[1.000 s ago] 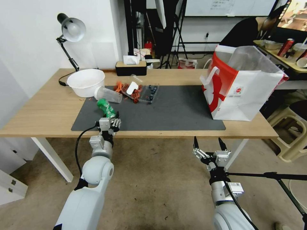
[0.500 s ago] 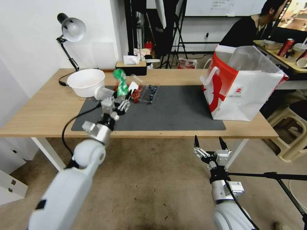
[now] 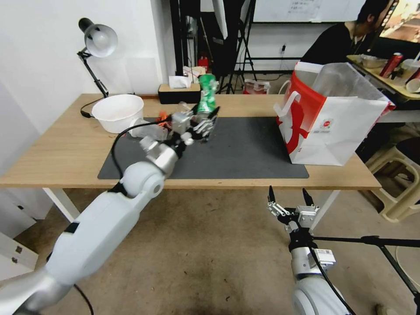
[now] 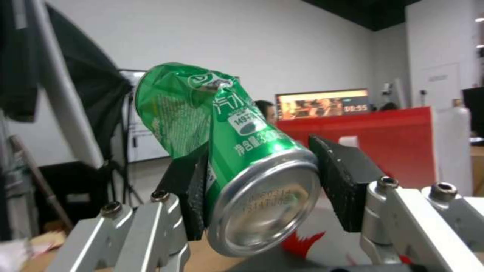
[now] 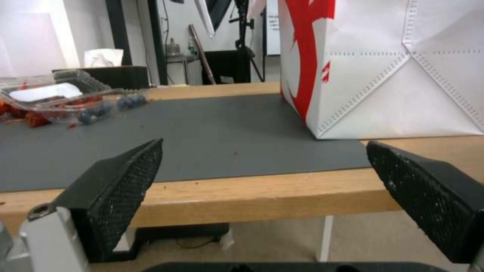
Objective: Pick up the trash from the table and place it into the takeout bag.
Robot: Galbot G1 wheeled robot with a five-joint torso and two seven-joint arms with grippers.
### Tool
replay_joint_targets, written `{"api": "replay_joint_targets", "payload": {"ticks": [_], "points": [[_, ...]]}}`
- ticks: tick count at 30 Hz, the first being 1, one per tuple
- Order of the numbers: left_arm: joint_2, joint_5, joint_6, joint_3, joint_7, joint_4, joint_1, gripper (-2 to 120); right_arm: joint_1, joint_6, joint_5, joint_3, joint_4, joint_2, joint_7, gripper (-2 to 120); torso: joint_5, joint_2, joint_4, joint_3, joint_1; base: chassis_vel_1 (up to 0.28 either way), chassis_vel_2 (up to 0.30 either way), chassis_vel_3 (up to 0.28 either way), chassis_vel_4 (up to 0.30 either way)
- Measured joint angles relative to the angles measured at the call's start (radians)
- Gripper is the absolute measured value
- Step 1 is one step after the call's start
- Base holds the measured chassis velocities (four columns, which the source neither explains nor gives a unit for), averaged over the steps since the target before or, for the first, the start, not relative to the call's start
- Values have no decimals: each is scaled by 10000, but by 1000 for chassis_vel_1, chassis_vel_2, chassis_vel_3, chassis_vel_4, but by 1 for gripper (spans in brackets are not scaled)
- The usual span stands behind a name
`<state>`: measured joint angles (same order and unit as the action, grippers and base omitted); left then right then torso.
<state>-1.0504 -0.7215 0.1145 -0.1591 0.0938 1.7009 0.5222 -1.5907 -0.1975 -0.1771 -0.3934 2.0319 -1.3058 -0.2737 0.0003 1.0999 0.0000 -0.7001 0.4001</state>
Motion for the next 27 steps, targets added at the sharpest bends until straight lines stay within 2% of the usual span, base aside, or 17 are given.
{"api": "replay_joint_targets", "payload": {"ticks": [4,7,8,10,11,13,14,17,20,21,22,25,27], "points": [[-210,-151,0,-506,-2,-263,-666,47,10,-26,0,-4,-48,-41,-1,100,-1,0,0,0,0,0,0,0,0],[-638,-372,0,-1597,-44,-690,-1900,47,12,-71,34,-5,-134,-159,0,100,0,0,1,0,0,0,0,0,0],[-638,-372,0,-1597,-44,-690,-1900,47,12,-71,34,-5,-134,-159,0,100,0,0,1,0,0,0,0,0,0],[-1073,-570,0,-2406,-67,-1092,-2805,47,2,-103,75,-5,-181,-239,0,100,1,1,-2,0,1,0,0,0,0],[-1073,-570,0,-2406,-67,-1092,-2805,47,2,-103,75,-5,-181,-239,0,100,1,1,-2,0,1,0,0,0,0],[-1558,-705,12,-2996,-90,-1540,-3578,47,-12,-126,101,-9,-204,-273,0,100,1,1,-1,1,1,0,0,0,0],[-1558,-705,12,-2996,-90,-1540,-3578,47,-12,-126,101,-9,-204,-273,0,100,1,1,-1,1,1,0,0,0,0],[-2248,-822,87,-3473,-70,-2329,-4334,47,-20,-146,117,-50,-207,-308,-11,100,0,1,0,1,0,0,0,0,0],[-2585,-868,147,-3632,-50,-2735,-4606,47,-26,-155,119,-72,-207,-325,-18,100,-1,1,0,1,0,0,0,0,0],[-2916,-898,204,-3782,-25,-3163,-4842,47,-31,-172,121,-95,-207,-351,-26,100,0,1,1,1,1,0,0,0,0],[-2916,-898,204,-3782,-25,-3163,-4842,47,-31,-172,121,-95,-207,-351,-26,100,0,1,1,1,1,0,0,0,0],[-3558,-955,316,-4066,38,-3901,-5277,47,-30,-203,124,-117,-217,-407,-35,100,0,1,-1,0,1,0,0,0,0],[-3745,-977,344,-4161,53,-4104,-5382,46,-26,-215,126,-122,-232,-426,-36,100,0,1,0,1,1,0,0,0,0]]}}
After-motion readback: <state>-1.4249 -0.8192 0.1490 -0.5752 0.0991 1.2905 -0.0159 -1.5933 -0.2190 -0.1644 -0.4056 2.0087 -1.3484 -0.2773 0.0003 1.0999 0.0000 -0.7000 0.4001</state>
